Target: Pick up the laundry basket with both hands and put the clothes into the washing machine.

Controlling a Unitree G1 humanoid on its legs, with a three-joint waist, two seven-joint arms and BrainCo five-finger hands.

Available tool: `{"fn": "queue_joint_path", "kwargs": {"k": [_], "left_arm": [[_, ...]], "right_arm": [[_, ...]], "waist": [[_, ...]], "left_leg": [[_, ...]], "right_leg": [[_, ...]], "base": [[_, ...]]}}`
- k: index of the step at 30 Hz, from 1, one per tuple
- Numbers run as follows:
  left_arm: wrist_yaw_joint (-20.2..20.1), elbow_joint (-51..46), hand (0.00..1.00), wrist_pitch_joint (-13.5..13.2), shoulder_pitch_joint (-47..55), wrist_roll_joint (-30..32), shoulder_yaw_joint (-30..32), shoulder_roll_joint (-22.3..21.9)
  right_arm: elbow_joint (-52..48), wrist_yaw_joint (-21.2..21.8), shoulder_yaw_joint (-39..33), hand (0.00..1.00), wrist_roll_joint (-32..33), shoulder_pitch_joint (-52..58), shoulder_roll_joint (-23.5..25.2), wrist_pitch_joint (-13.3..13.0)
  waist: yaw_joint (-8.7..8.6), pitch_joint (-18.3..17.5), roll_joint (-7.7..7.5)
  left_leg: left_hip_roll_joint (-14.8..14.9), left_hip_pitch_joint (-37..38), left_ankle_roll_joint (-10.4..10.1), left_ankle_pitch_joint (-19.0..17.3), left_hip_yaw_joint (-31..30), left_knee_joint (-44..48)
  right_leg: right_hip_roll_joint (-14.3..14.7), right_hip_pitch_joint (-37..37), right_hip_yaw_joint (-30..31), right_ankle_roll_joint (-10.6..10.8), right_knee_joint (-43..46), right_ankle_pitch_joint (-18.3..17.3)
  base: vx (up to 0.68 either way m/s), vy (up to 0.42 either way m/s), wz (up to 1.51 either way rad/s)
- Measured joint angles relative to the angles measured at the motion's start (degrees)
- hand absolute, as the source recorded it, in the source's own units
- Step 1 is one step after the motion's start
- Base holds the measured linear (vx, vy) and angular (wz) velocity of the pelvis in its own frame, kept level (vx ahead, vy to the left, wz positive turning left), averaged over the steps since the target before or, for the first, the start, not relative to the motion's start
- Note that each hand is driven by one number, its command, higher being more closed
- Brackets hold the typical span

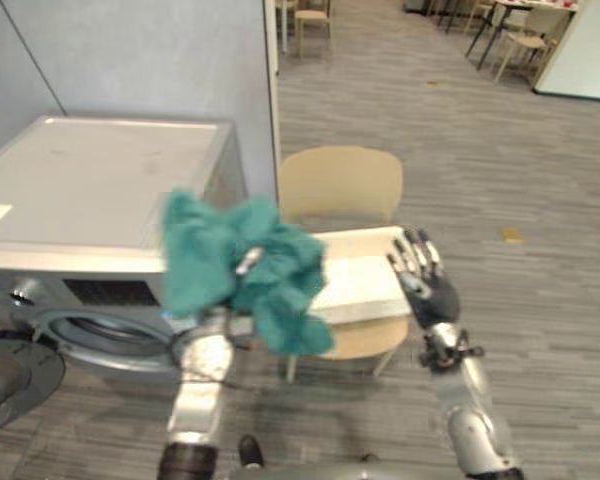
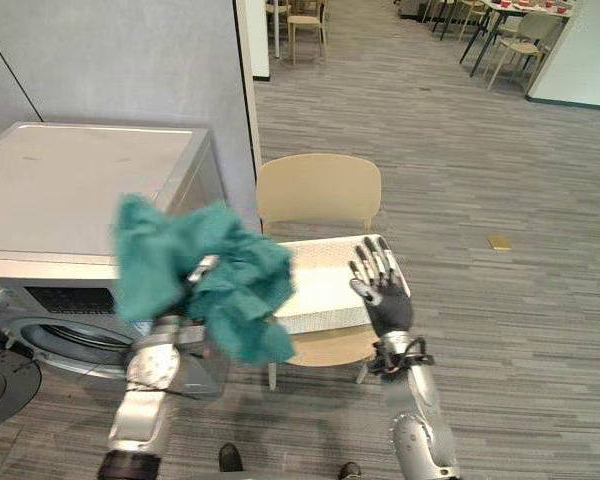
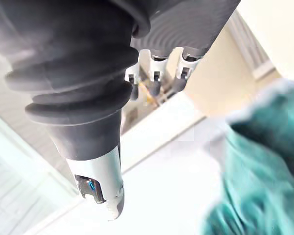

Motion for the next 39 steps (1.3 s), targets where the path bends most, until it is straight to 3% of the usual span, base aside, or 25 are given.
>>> {"fn": "queue_joint_path", "kwargs": {"k": [9,10,11,12,13,14,15,16,17,18,19,20,21,22,23,24,26,28,30,31,32,33,34,37,39], "left_arm": [[-0.22,-2.71,1.0,-0.09,9.2,-3.01,6.1,-5.96],[-0.12,-3.15,1.0,-0.1,9.16,-3.13,7.03,-6.01],[-0.14,-3.3,1.0,-0.1,9.13,-3.45,7.49,-6.24],[-0.15,-3.38,1.0,-0.2,8.66,-4.03,8.71,-6.0],[-0.04,-3.5,1.0,-0.82,8.77,-4.17,9.4,-5.93],[-0.11,-3.54,1.0,-1.03,9.55,-4.18,9.56,-5.98],[-0.21,-3.56,1.0,-0.96,10.53,-4.24,9.77,-6.26],[-0.28,-3.83,1.0,-1.18,10.36,-4.26,9.97,-6.3],[-0.28,-3.94,1.0,-1.43,10.35,-4.27,10.29,-6.2],[-0.27,-3.9,1.0,-1.32,10.08,-4.3,11.25,-5.99],[-0.24,-3.83,1.0,-1.3,10.83,-4.29,11.37,-6.04],[-0.27,-3.81,1.0,-1.29,11.39,-4.29,11.28,-6.12],[-0.84,-3.81,1.0,-1.25,12.17,-4.26,10.38,-6.24],[-1.49,-3.83,1.0,-1.27,12.28,-4.24,9.75,-6.27],[-1.57,-3.83,1.0,-1.28,12.22,-4.19,9.61,-6.26],[-2.35,-3.58,1.0,-1.22,12.05,-4.15,9.69,-6.35],[-2.77,-2.08,1.0,-1.1,12.39,-4.16,9.11,-6.83],[-3.47,-0.44,1.0,-0.59,12.39,-4.16,8.14,-6.87],[-4.33,0.69,1.0,0.24,12.39,-4.1,5.62,-6.87],[-4.68,0.69,1.0,0.26,12.39,-4.09,5.0,-6.85],[-5.09,0.72,1.0,0.28,12.35,-4.01,3.47,-6.72],[-5.15,0.77,1.0,0.31,12.35,-4.01,2.76,-6.71],[-5.23,0.77,1.0,0.35,12.35,-3.96,1.97,-6.63],[-5.37,0.8,1.0,1.12,12.5,-3.74,-0.21,-5.02],[-6.33,0.95,1.0,1.3,12.54,-3.5,-3.66,-3.91]], "right_arm": [[-0.55,-1.13,-5.57,0.0,-1.69,-1.03,1.22,-0.21],[-0.58,-2.37,-7.4,0.0,-3.04,-1.45,1.17,-0.67],[-0.55,-2.74,-8.52,0.0,-3.51,-1.64,1.15,-0.71],[-0.47,-3.73,-11.24,0.0,-4.95,-2.26,1.1,-1.01],[-0.18,-5.18,-14.32,0.0,-7.26,-3.97,0.65,-1.29],[-0.18,-5.74,-15.24,0.0,-7.5,-4.71,0.12,-1.32],[-0.09,-6.78,-16.15,0.0,-9.35,-5.31,-0.18,-1.65],[0.14,-7.61,-17.9,0.0,-11.35,-5.3,-0.07,-1.9],[0.25,-7.84,-18.56,0.0,-11.97,-5.34,-0.02,-1.87],[1.17,-8.31,-19.25,0.0,-13.46,-6.13,1.16,-1.62],[1.18,-8.65,-19.94,0.0,-14.11,-5.3,2.73,-1.31],[1.13,-8.68,-20.21,0.0,-14.13,-4.68,3.12,-1.23],[1.1,-8.68,-21.0,0.0,-14.17,-3.55,3.33,-0.93],[1.08,-8.69,-21.96,0.0,-14.19,-3.02,3.27,-0.85],[1.08,-8.7,-22.45,0.0,-14.24,-3.07,3.31,-0.81],[1.42,-9.08,-23.67,0.0,-15.87,-3.09,4.11,-0.34],[1.46,-9.58,-24.58,0.0,-17.56,-3.09,5.16,0.65],[1.44,-9.72,-26.08,0.0,-19.11,-3.44,5.29,0.64],[1.45,-10.49,-27.76,0.0,-21.46,-2.77,5.76,0.69],[1.44,-10.83,-27.79,0.0,-21.95,-2.37,5.89,0.73],[1.43,-10.77,-27.89,0.0,-22.42,-1.04,6.08,0.75],[1.31,-10.68,-27.89,0.0,-22.48,0.24,6.66,0.79],[0.69,-10.56,-27.91,0.0,-22.41,2.03,7.62,0.85],[-1.3,-8.79,-28.67,0.0,-22.15,7.36,9.66,1.39],[-5.1,-8.25,-28.84,0.0,-21.71,12.35,11.06,1.68]], "waist": [[1.61,0.88,1.18],[1.44,1.62,2.31],[1.46,1.76,2.2],[1.17,2.34,0.29],[2.13,4.01,1.45],[2.2,4.29,3.01],[0.93,4.57,3.9],[0.23,4.49,3.28],[-0.12,4.45,2.94],[0.87,5.1,2.53],[1.63,5.75,1.33],[1.5,5.88,1.0],[0.94,5.52,1.62],[-0.01,4.96,2.73],[-0.22,4.9,3.12],[-0.27,5.03,3.14],[-0.22,5.34,1.58],[-0.38,5.27,1.32],[-1.67,5.65,1.18],[-1.94,5.86,1.06],[-2.9,6.49,1.29],[-3.64,6.9,1.79],[-4.19,7.33,0.93],[-5.19,7.97,0.16],[-5.76,7.99,-0.43]], "left_leg": [[1.24,-2.25,-0.3,0.28,-4.18,1.11],[2.11,-4.72,1.97,-1.77,-2.89,3.61],[2.66,-5.81,3.23,-3.8,-1.23,5.23],[4.25,-7.2,8.62,-7.82,4.99,10.8],[9.87,-9.63,12.95,-10.61,12.68,24.11],[11.26,-9.49,12.99,-10.61,14.71,26.94],[10.55,-9.53,9.2,-8.13,14.34,24.75],[6.61,-9.05,8.12,-3.59,12.03,17.33],[5.51,-8.17,8.7,-2.77,11.7,13.96],[8.41,-9.17,9.81,-10.47,16.15,23.85],[10.28,-7.91,9.66,-14.85,17.7,33.1],[10.71,-6.89,8.12,-16.21,17.92,35.69],[11.07,-5.38,4.79,-18.35,17.67,37.77],[10.57,-5.25,1.62,-20.52,16.67,35.74],[10.06,-5.36,1.44,-21.29,16.52,34.65],[7.71,-5.43,2.92,-22.04,16.5,32.14],[3.3,-5.24,3.6,-21.48,14.88,29.06],[0.2,-5.14,4.45,-21.15,13.11,27.22],[-4.65,-3.75,7.48,-21.21,9.08,24.8],[-5.57,-3.25,8.35,-21.44,7.89,24.67],[-7.0,-2.24,9.56,-22.07,4.53,24.18],[-7.72,-1.86,9.63,-22.06,2.29,23.56],[-8.61,-0.42,10.53,-21.37,-0.43,22.13],[-12.12,2.32,10.94,-18.98,-7.18,17.88],[-14.59,3.42,10.78,-17.83,-11.87,16.27]], "right_leg": [[1.61,1.94,-4.86,-1.08,0.67,-1.44],[1.93,1.81,-6.86,-1.08,1.05,-1.94],[2.16,1.81,-6.93,-1.23,0.97,-2.1],[1.69,2.54,-7.31,-3.04,-0.22,-2.06],[1.29,2.75,-10.26,-3.69,2.23,-2.8],[2.04,2.8,-11.14,-3.39,4.26,-3.66],[1.45,2.65,-12.16,-3.42,6.61,-5.33],[0.76,2.43,-13.23,-4.29,5.94,-6.23],[0.26,2.76,-14.69,-4.12,4.77,-5.9],[-0.08,3.37,-17.84,-3.91,5.26,-5.3],[-1.1,4.69,-19.6,-3.9,5.7,-5.28],[-1.39,5.57,-20.69,-3.72,5.72,-5.16],[-1.69,6.84,-23.14,-3.34,5.56,-4.91],[-1.8,6.91,-25.6,-2.8,5.72,-4.59],[-1.86,6.74,-26.26,-2.49,5.75,-4.4],[-3.12,6.49,-27.42,-1.4,5.76,-3.56],[-5.93,6.93,-28.88,-0.51,6.11,-2.27],[-9.27,6.7,-30.19,-0.53,9.84,-2.34],[-17.52,4.82,-28.29,-3.57,25.31,-3.44],[-19.31,4.06,-25.93,-5.92,29.65,-2.81],[-20.23,0.36,-16.53,-12.04,37.88,-2.08],[-18.19,-2.95,-7.71,-11.0,44.11,-4.02],[-14.04,-6.47,0.83,-7.86,50.64,-6.45],[-6.87,-11.93,7.64,-6.06,56.63,-10.52],[-2.11,-13.08,9.46,-3.48,49.79,-14.22]], "base": [[0.02,-0.025,0.3],[-0.03,-0.015,0.68],[0.01,-0.025,1.1],[-0.01,0.033,1.05],[-0.01,0.045,0.95],[0.02,0.07,0.92],[0.04,0.034,1.31],[0.01,0.04,1.47],[-0.04,0.03,1.24],[0.0,-0.009,0.76],[0.04,-0.011,0.68],[0.05,0.039,0.87],[0.01,0.134,1.15],[0.0,0.171,1.12],[-0.02,0.217,0.94],[-0.03,0.196,0.52],[-0.04,0.256,0.65],[-0.02,0.314,0.77],[0.01,0.351,1.14],[0.05,0.271,1.3],[0.07,0.197,1.27],[0.1,0.186,1.56],[0.09,0.12,1.27],[0.13,0.077,1.33],[0.2,-0.005,1.38]]}}
